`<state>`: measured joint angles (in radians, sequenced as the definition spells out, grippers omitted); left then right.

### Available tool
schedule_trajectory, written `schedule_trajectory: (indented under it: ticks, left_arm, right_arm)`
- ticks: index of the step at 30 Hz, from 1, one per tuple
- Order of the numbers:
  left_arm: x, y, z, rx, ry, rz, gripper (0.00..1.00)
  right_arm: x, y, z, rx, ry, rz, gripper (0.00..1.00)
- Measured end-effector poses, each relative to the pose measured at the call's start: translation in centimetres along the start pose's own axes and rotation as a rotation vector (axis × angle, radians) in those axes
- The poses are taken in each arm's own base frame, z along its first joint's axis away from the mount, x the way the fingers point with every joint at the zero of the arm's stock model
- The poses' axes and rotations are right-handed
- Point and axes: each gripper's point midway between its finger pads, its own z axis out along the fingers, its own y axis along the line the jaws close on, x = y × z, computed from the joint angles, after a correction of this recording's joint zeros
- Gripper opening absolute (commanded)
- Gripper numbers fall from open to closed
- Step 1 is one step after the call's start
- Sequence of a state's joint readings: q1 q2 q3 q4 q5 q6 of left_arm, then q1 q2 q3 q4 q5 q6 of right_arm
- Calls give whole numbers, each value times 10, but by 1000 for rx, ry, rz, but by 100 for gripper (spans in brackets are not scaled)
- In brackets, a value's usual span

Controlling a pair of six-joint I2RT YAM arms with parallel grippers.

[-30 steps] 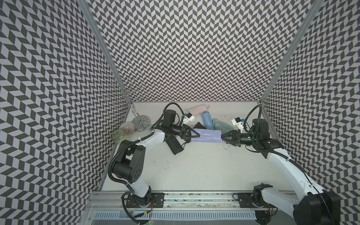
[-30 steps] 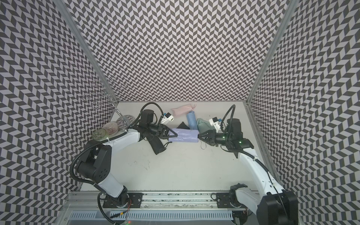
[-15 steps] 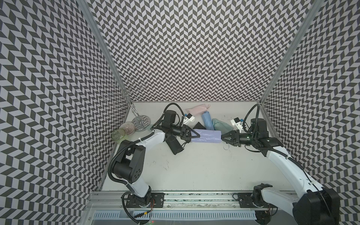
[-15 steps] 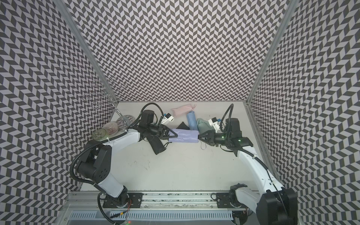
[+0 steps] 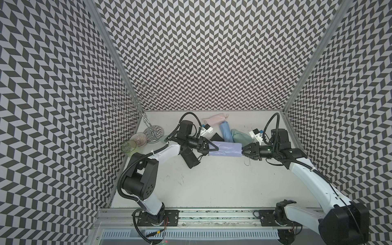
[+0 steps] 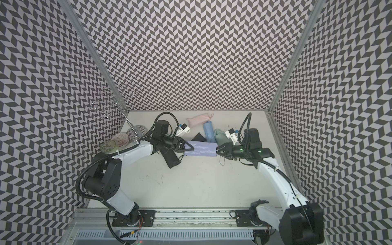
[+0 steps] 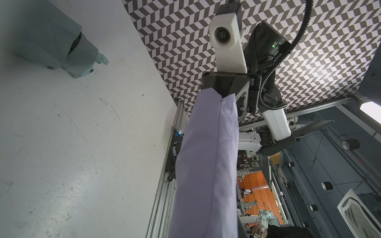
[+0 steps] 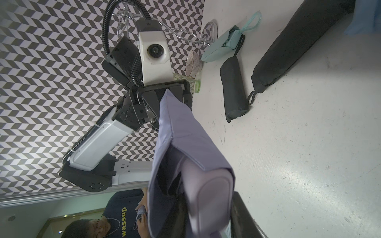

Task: Take umbrellas out of sleeves
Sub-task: Take out the umbrella from the umbrella sleeve.

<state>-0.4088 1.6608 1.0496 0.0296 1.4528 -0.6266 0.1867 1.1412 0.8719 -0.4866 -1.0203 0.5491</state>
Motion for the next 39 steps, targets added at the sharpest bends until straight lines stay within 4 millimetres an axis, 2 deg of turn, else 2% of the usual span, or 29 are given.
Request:
schedule_trajectory:
  ticks: [6,17,19,21,25,28,32,33,35,37,39]
  left_arm:
    - [0,-1,-1,5,1,16,0]
    - [-4,-14,10,12,31,49,3]
    - [-3,-14,11,13,34,45,24]
    - [-3,-11,11,12,34,42,30]
    - [-5,-5,5,-5,15,22,55]
    - [-10,2,-5,-26,-16,3,60]
    - [-11,16,-21,-57,-65,-33,58]
    - [-11,19,-24,-63,-73,-45,54]
    - [-6,26,-26,-73,-81,-73,37]
    - [-3,29,-25,-76,-80,-81,29]
    - [-2,32,-25,-82,-83,-86,28]
  right_arm:
    - [0,3,-1,0,2,-7,36]
    - [-4,13,0,-71,-9,-23,37]
    - [-4,13,0,-74,-10,-26,31]
    - [-3,12,1,-77,-8,-19,24]
    - [-1,7,3,-80,-8,-4,22]
    - [0,0,5,-77,-14,30,22]
    - [1,-9,7,-79,-23,83,21]
    - [1,-10,8,-80,-24,94,22]
    - [0,-10,8,-86,-29,109,21]
    - [-1,-9,8,-93,-35,112,21]
    - [-3,-7,8,-100,-39,109,22]
